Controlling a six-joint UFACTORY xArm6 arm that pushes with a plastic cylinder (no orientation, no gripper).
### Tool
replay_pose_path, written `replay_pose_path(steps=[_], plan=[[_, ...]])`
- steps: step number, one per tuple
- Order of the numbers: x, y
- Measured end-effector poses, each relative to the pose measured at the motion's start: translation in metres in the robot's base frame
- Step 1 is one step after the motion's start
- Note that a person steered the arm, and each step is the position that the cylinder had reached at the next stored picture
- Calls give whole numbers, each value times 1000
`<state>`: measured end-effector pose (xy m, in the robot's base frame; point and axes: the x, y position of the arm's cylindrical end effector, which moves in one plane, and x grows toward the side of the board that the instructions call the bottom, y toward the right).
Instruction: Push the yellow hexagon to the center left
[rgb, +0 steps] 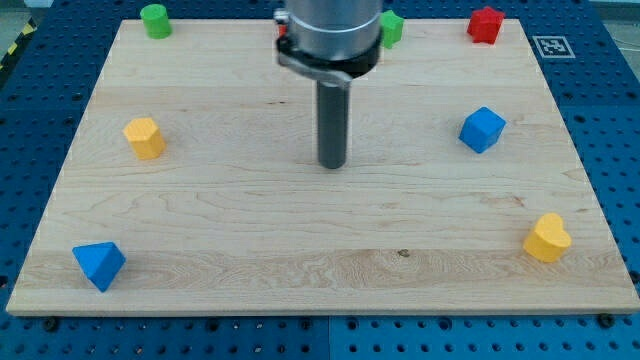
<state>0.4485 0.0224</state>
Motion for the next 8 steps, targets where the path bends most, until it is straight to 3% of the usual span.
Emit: replay_pose_path(steps=[2, 6, 7, 8], plan=[[-30, 58], [-37, 185], [-51, 193], [-54, 146]])
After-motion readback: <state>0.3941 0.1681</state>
